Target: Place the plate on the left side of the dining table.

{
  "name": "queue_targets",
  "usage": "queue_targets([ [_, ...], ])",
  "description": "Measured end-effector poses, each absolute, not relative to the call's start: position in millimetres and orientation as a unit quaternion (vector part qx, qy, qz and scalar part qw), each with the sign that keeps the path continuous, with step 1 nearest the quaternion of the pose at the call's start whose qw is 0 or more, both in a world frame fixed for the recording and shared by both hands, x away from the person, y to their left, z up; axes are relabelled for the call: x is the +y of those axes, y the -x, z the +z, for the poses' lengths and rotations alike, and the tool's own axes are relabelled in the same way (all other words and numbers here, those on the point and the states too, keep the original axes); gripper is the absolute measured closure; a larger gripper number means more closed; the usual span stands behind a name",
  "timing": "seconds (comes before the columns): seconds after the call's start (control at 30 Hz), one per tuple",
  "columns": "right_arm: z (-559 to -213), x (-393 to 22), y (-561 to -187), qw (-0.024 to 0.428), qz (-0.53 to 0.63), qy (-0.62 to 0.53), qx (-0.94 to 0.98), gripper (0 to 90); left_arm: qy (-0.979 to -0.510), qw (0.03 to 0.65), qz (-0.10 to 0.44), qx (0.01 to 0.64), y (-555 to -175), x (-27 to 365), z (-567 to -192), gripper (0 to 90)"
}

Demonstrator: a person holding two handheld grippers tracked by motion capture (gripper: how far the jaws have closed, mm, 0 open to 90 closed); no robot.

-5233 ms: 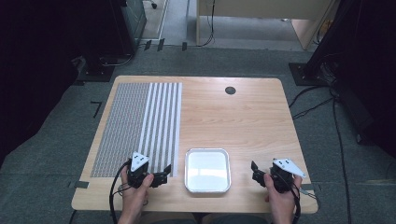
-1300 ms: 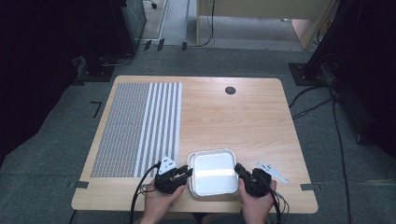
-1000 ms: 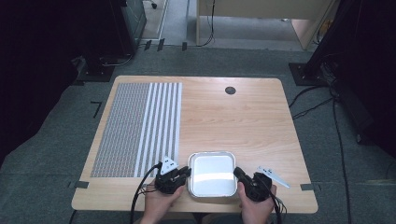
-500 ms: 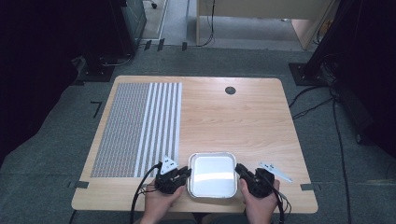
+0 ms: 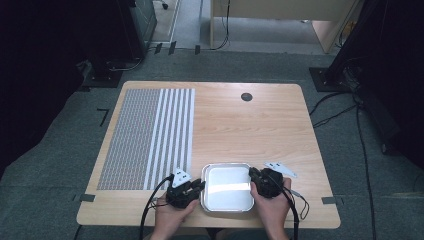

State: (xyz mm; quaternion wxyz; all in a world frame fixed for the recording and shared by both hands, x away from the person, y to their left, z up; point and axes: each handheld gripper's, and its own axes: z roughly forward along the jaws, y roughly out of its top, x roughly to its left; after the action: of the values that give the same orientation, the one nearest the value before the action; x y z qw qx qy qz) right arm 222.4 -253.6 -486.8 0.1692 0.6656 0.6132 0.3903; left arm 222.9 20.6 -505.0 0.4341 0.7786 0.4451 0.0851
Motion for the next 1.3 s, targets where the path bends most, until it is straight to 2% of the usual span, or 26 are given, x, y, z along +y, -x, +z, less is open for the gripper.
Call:
queue_targets([
  [0.1,-490,-251,-225,0.154,0.382,-0.671,0.617,84.4,-0.779,0.433,0.086,0.445,-223,21,-505,78.4],
  [0.33,-493,-253,-222,0.166,0.393,-0.686,0.589,88.3,-0.776,0.439,0.079,0.446,-222,20,-504,76.4],
  [0.6,-492,-256,-219,0.165,0.399,-0.7,0.568,88.3,-0.756,0.468,0.042,0.455,-217,21,-492,73.1],
  [0.83,-489,-258,-217,0.171,0.408,-0.707,0.552,89.6,-0.754,0.465,0.006,0.464,-210,14,-489,69.5],
  [1.03,-489,-262,-218,0.166,0.412,-0.711,0.545,90.0,-0.77,0.439,0.018,0.462,-205,5,-494,68.2],
  [1.3,-487,-263,-215,0.191,0.404,-0.697,0.561,89.5,-0.789,0.411,0.029,0.456,-202,-5,-500,70.4],
])
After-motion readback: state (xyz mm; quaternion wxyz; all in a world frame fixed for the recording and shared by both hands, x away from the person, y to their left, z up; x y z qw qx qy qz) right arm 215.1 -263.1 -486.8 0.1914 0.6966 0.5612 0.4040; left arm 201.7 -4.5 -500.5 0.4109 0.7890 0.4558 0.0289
